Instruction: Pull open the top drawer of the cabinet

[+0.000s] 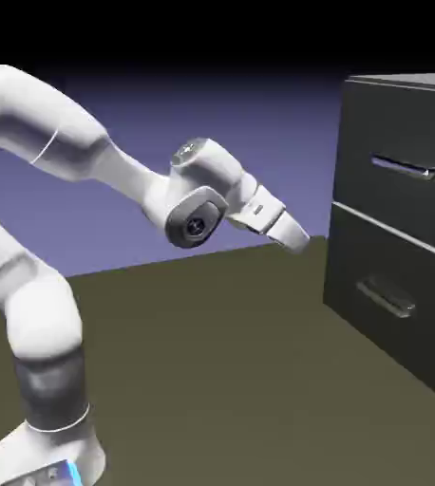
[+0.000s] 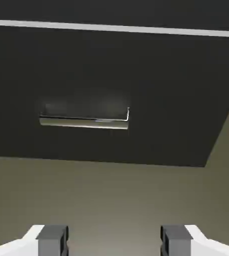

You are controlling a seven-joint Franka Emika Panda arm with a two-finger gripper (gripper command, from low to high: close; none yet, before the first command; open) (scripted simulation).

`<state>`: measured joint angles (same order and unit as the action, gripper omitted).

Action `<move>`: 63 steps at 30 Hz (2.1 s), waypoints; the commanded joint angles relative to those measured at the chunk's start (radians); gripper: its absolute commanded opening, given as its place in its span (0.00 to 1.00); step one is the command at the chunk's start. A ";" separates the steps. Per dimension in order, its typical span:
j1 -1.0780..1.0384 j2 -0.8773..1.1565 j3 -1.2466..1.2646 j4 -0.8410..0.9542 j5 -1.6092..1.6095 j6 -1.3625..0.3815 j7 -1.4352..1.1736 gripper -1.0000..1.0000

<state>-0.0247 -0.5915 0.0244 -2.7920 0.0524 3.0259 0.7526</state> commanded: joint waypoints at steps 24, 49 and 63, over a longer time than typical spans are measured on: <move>-0.730 -0.427 0.485 0.358 1.044 -0.222 0.230 0.50; -1.490 -0.872 0.990 0.732 2.131 -0.452 0.470 0.50; -1.873 -1.078 1.228 0.944 2.643 -0.549 0.590 0.50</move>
<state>-1.8972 -1.6690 1.2528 -1.8483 2.6954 2.4766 1.3422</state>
